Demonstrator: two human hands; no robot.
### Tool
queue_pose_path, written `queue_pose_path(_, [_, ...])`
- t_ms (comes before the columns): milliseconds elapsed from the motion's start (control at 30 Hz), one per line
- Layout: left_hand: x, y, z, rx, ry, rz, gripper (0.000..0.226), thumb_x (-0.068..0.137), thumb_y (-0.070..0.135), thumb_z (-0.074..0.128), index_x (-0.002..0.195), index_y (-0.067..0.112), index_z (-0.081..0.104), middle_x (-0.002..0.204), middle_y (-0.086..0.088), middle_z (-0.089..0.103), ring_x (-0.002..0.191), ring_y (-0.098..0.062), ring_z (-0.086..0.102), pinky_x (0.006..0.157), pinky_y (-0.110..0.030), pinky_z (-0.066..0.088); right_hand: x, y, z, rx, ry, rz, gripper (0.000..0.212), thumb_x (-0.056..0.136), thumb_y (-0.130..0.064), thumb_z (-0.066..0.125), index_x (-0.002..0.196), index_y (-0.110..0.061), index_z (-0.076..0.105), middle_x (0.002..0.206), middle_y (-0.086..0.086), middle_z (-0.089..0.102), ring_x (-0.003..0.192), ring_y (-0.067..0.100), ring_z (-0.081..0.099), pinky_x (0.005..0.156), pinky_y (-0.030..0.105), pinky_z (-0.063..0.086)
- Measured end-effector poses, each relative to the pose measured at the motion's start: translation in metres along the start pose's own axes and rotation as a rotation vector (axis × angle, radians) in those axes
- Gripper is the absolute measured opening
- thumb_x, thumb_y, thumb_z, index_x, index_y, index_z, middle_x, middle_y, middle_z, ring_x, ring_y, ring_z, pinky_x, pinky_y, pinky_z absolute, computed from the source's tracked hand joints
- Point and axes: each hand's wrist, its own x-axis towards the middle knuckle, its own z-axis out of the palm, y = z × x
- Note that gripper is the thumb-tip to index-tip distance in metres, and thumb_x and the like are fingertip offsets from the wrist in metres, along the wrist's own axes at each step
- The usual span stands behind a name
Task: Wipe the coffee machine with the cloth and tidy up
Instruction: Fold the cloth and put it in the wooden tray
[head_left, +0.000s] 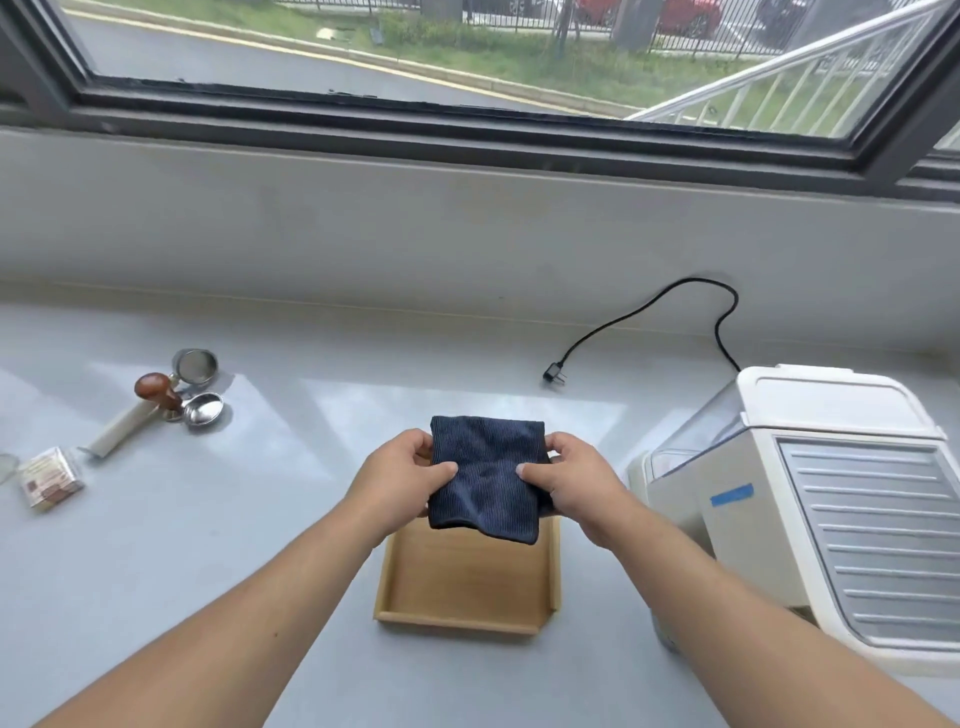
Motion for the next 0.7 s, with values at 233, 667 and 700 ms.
queue_pose_path(233, [0.003,-0.038,0.006,0.196,0.002,0.007,0.017,0.083,0.035,0.079,0.095,0.034,0.067,0.09,0.0,0.073,0.085,-0.018,0.076,0.08,-0.048,0.065,0.0,0.036,0.012,-0.145,0.027,0.027,0.019,0.092,-0.006,0.07,0.11,-0.012,0.066,0.103,0.018,0.074,0.083,0.031,0.078,0.062,0.051,0.066])
queue_pose_path(667, [0.01,-0.072,0.018,0.513,0.047,-0.01,0.022,0.086,0.044,0.077,0.085,0.035,0.058,0.083,0.015,0.068,0.079,-0.005,0.064,0.059,-0.027,0.043,0.013,0.073,0.023,-0.399,0.102,0.049,0.015,0.087,-0.017,0.078,0.098,-0.017,0.067,0.087,0.01,0.075,0.077,0.026,0.076,0.064,0.049,0.066])
queue_pose_path(700, [0.011,-0.073,0.019,0.528,0.052,-0.01,0.022,0.086,0.045,0.077,0.085,0.035,0.058,0.082,0.015,0.068,0.08,-0.006,0.064,0.059,-0.027,0.042,0.015,0.075,0.024,-0.433,0.111,0.053,0.017,0.085,-0.019,0.079,0.097,-0.017,0.067,0.086,0.008,0.075,0.077,0.025,0.076,0.065,0.048,0.066])
